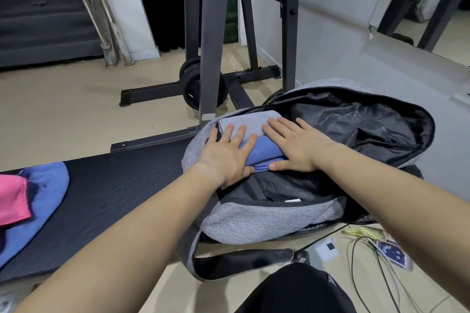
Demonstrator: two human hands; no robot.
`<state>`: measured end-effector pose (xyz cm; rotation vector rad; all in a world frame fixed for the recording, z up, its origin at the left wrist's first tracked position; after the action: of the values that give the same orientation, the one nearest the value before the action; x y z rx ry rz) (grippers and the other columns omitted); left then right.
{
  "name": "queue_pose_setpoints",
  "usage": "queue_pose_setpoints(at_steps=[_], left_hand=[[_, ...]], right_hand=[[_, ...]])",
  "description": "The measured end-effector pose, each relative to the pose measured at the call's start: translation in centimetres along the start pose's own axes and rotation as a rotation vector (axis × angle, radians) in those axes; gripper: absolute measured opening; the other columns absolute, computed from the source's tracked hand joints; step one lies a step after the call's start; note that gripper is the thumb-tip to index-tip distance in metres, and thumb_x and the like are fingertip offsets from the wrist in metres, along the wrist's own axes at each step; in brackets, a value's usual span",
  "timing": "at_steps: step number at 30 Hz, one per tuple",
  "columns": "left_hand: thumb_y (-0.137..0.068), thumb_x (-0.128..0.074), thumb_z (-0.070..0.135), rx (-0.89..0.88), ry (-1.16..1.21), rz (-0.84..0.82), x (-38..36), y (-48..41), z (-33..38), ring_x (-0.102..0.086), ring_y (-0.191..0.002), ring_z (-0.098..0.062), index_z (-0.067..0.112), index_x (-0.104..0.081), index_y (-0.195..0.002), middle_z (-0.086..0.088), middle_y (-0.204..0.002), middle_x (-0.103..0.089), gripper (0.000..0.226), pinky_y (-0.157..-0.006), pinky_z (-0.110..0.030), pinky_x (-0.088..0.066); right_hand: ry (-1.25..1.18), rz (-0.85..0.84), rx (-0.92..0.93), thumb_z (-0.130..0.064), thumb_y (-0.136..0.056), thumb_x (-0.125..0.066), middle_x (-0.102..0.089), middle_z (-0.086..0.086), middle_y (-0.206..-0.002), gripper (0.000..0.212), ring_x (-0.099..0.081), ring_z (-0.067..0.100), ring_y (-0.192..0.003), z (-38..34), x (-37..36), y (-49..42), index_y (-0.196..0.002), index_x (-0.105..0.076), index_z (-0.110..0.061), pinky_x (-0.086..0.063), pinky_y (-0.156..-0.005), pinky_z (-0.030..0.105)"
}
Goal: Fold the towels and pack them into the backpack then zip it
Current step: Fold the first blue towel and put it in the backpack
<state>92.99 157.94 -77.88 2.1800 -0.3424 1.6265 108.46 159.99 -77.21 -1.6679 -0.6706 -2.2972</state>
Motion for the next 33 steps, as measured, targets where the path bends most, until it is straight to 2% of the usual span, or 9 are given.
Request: queue_pose_setpoints(at_steps=[3, 5, 13, 16, 18, 21, 23, 29, 33], left_hand=[[-0.098, -0.016, 0.068, 0.009, 0.068, -0.041, -0.9, 0.3, 0.4, 0.017, -0.152, -0.032, 0.027, 0.017, -0.156, -0.006, -0.165, 0.021, 0.079, -0.122, -0.055, 0.000], [-0.098, -0.011, 0.067, 0.022, 0.102, -0.053, -1.3, 0.3, 0.5, 0.020, -0.152, -0.029, 0.027, 0.018, -0.156, -0.003, -0.164, 0.024, 0.076, -0.123, -0.053, 0.000], [-0.097, -0.015, 0.070, 0.016, 0.186, -0.107, -1.0, 0.3, -0.1, 0.019, -0.152, -0.023, 0.034, 0.015, -0.156, 0.004, -0.164, 0.023, 0.076, -0.123, -0.052, 0.002], [-0.094, -0.022, 0.074, 0.001, 0.218, -0.105, 0.3, 1.0, -0.7, 0.011, -0.154, -0.018, 0.034, 0.009, -0.158, 0.006, -0.166, 0.014, 0.082, -0.123, -0.051, 0.000], [-0.096, -0.025, 0.071, 0.000, 0.238, -0.063, 1.4, 2.3, -1.2, 0.003, -0.154, -0.016, 0.030, 0.004, -0.159, 0.004, -0.168, 0.006, 0.081, -0.124, -0.048, -0.002], [-0.100, -0.028, 0.063, 0.034, 0.256, 0.020, 2.5, 5.2, -2.3, -0.009, -0.154, -0.018, 0.023, -0.007, -0.160, -0.001, -0.168, -0.007, 0.075, -0.124, -0.044, -0.011], [-0.101, -0.028, 0.060, 0.074, 0.291, 0.032, 2.6, 7.4, -3.6, -0.014, -0.153, -0.019, 0.021, -0.011, -0.160, -0.002, -0.167, -0.013, 0.072, -0.123, -0.044, -0.016], [-0.101, -0.030, 0.060, 0.229, 0.366, 0.053, 2.5, 15.7, -8.8, -0.026, -0.149, -0.020, 0.021, -0.022, -0.158, 0.000, -0.163, -0.027, 0.069, -0.118, -0.040, -0.028], [-0.101, -0.033, 0.058, 0.378, 0.368, 0.042, 1.5, 22.3, -13.4, -0.032, -0.145, -0.022, 0.022, -0.025, -0.156, 0.002, -0.160, -0.031, 0.067, -0.112, -0.043, -0.036]], right_hand=[[0.053, -0.056, 0.009, -0.078, -0.091, -0.020, 0.019, 0.002, -0.167, 0.094, 0.011, 0.019, -0.155, 0.1, -0.6, -0.3, -0.158, 0.016, -0.023, 0.000, -0.124, 0.050], [0.053, -0.087, -0.001, -0.073, -0.096, -0.021, 0.020, 0.002, -0.167, 0.089, 0.012, 0.019, -0.155, -0.4, -0.9, -0.4, -0.158, 0.018, -0.022, 0.001, -0.124, 0.050], [0.009, -0.118, -0.043, -0.075, -0.094, -0.022, 0.016, 0.000, -0.168, 0.090, 0.009, 0.018, -0.155, -0.9, -0.2, 0.2, -0.159, 0.014, -0.023, 0.002, -0.124, 0.051], [-0.047, -0.101, -0.056, -0.077, -0.091, -0.030, 0.009, -0.003, -0.169, 0.094, 0.004, 0.017, -0.156, -1.0, 1.5, 1.0, -0.160, 0.007, -0.025, 0.000, -0.124, 0.052], [-0.088, -0.088, -0.068, -0.072, -0.094, -0.034, 0.007, -0.002, -0.169, 0.090, 0.002, 0.016, -0.156, -0.9, 2.5, 1.8, -0.161, 0.003, -0.024, -0.002, -0.124, 0.052], [-0.164, -0.050, -0.083, -0.063, -0.098, -0.037, 0.001, -0.001, -0.169, 0.081, -0.007, 0.017, -0.155, -1.3, 4.1, 2.9, -0.161, -0.003, -0.024, -0.009, -0.124, 0.049], [-0.202, -0.010, -0.094, -0.060, -0.099, -0.036, -0.006, 0.001, -0.169, 0.078, -0.017, 0.021, -0.154, -2.2, 5.3, 3.4, -0.161, -0.008, -0.023, -0.018, -0.123, 0.047], [-0.240, 0.041, -0.060, -0.062, -0.098, -0.037, -0.028, 0.002, -0.162, 0.074, -0.037, 0.030, -0.142, -9.5, 9.4, 3.3, -0.157, -0.023, -0.020, -0.038, -0.110, 0.049], [-0.243, 0.082, 0.046, -0.057, -0.099, -0.042, -0.030, 0.005, -0.159, 0.069, -0.035, 0.031, -0.142, -17.0, 13.1, 2.5, -0.154, -0.028, -0.018, -0.042, -0.105, 0.050]])
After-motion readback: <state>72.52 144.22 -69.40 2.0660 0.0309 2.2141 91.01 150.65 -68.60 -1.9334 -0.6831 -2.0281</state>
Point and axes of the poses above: each hand's wrist, its own y-axis away from the middle knuckle, its own x-axis out of the back of the hand, z = x × y, the point moved 7 cm from there along -y, towards the middle knuckle
